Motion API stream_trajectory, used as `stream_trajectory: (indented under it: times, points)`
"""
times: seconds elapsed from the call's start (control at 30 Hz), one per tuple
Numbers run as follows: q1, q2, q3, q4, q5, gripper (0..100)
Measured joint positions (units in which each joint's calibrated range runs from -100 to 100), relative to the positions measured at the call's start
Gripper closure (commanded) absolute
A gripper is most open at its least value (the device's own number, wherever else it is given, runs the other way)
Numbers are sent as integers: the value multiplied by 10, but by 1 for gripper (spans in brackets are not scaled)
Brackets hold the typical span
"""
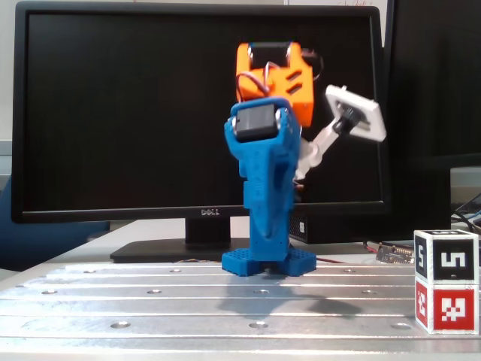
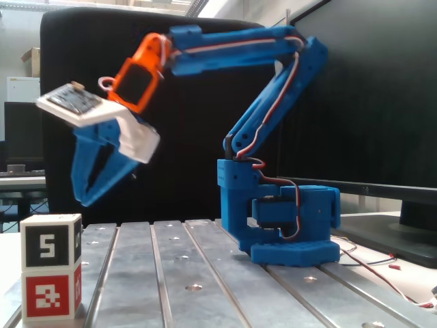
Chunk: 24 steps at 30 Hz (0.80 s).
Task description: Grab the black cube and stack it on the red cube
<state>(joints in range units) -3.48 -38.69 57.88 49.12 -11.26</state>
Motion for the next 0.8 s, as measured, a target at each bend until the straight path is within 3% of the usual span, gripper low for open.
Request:
stream_trajectory:
  times: [0.23,0.8]
  points:
    - [-4,-140,138,-37,5,99]
    - [11,-445,317,-2,29,99]
